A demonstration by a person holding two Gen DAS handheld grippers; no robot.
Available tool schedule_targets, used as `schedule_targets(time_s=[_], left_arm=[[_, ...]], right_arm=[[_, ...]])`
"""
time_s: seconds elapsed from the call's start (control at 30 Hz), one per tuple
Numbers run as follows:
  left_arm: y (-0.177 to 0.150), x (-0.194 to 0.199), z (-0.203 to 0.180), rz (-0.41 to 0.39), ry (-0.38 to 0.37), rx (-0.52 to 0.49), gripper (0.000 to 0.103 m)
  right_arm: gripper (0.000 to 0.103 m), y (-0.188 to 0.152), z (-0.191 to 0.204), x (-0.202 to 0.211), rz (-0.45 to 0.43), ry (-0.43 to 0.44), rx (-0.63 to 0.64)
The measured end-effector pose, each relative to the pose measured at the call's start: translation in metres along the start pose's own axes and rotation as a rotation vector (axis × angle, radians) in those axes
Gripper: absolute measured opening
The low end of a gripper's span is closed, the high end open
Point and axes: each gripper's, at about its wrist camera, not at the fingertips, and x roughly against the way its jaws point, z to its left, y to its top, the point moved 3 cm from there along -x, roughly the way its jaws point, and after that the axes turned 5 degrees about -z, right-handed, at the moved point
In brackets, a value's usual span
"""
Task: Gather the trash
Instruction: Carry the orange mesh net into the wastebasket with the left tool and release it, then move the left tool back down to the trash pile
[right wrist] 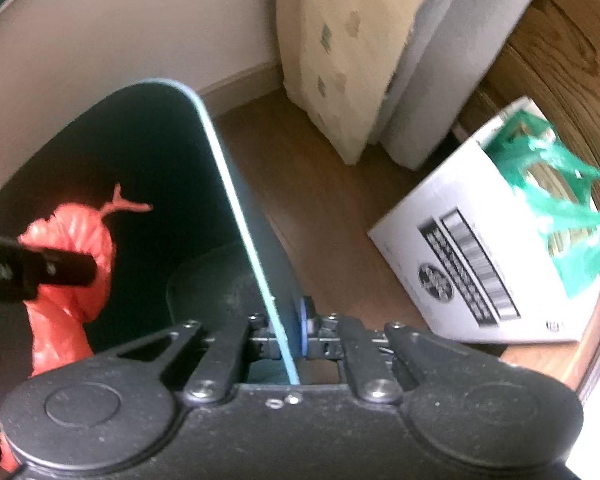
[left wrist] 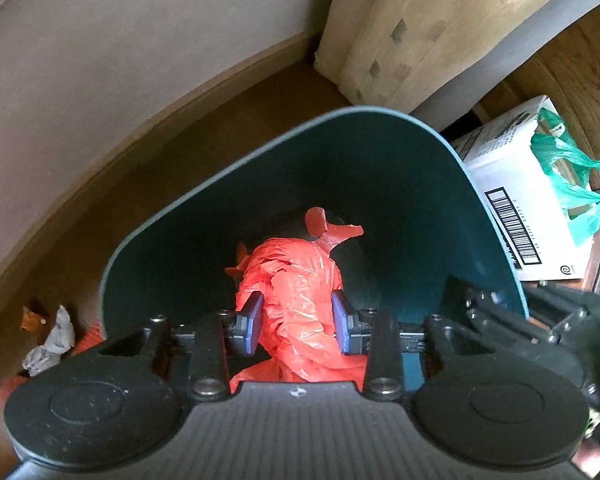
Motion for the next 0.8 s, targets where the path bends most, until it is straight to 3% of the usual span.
schedule_targets(time_s=[0.13,0.3,0.4,0.47,0.5,0.8], left_arm=[[-0.004,-0.013,-0.003,0.009,0.012,-0.016,0.035],[-0.004,-0.014,-0.008,-0.039,0.035,-0.055,0.037],[0.001,-0.008,-0.011,-0.062,0.066,-0.079,0.043],[0.003,-0.002,-0.011,-0.080,0.061,-0.079,0.062],[0.005,0.000,-0.011,-0.089,0.054,-0.076,0.066],[-0.004,0.044,0.006,-0.175,0.025,-0.106,0.067]], right_arm=[[0.008,0.005,0.003,0.001,-0.048,0.018,0.048],[0.009,0.009,0.005,0.001,-0.085,0.038,0.068],[0.009,0.011,0.005,0.000,-0.081,0.047,0.079],[0.009,0.013,0.003,-0.002,-0.069,0.053,0.074],[0.009,0.015,0.001,-0.003,-0.060,0.060,0.068],[0.007,0.014,-0.034,-0.025,0.049,0.077,-0.087]])
